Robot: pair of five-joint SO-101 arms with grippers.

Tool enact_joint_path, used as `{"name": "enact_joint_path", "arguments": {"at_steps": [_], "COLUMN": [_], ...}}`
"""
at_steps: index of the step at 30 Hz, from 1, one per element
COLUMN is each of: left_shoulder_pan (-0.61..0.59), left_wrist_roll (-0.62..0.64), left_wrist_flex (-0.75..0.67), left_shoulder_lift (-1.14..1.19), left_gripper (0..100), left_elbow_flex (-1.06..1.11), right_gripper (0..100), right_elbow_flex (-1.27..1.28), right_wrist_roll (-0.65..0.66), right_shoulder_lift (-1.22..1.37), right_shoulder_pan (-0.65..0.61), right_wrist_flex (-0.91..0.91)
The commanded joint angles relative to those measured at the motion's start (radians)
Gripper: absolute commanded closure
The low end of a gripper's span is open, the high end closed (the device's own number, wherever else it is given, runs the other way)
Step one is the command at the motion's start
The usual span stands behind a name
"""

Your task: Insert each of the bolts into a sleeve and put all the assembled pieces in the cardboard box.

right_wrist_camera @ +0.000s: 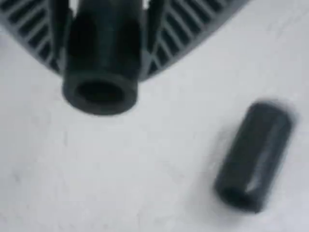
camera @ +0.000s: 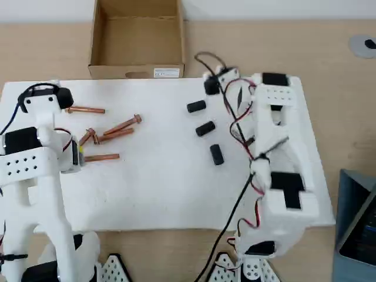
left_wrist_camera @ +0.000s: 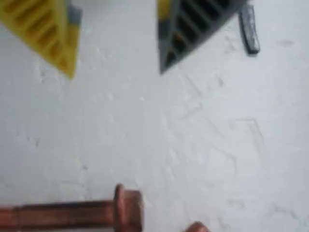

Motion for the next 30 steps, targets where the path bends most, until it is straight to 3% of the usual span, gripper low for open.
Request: {"name": "enact_joint_path", "arguments": {"at_steps": [1,6,14,19,25,30], "left_shoulder_pan": [-0.009,-0.011,0.003,0.114,0.230,0.276], "left_wrist_roll": [-0.002,0.002,0.012,-0.049,-0.117,-0.198], "left_wrist_flex": [0.048,0.115,0.155,0.155,0.147,0.147], "left_shoulder_lift": [-0.007,-0.007,0.005,0.015,0.213,0.432], "left_gripper": [88,88,88,88,88,88], "left_elbow_flex": [-0.078,-0.175,-0.374,-0.394,-0.430,-0.580], "right_gripper": [98.8,98.8,98.8,98.8,98.8,98.8], "right_elbow_flex": [-0.091,-0.105,0.102,0.252,0.443,0.473], "right_wrist_roll": [-0.034,-0.075,-0.175,-0.173,-0.124,-0.066], "right_shoulder_lift": [-0.189,-0.366,-0.699,-0.894,-1.066,-1.130], "right_shoulder_pan": [-0.013,-0.007,-0.004,0.090,0.194,0.283], "right_wrist_flex": [0.123,0.265,0.272,0.272,0.270,0.265]}}
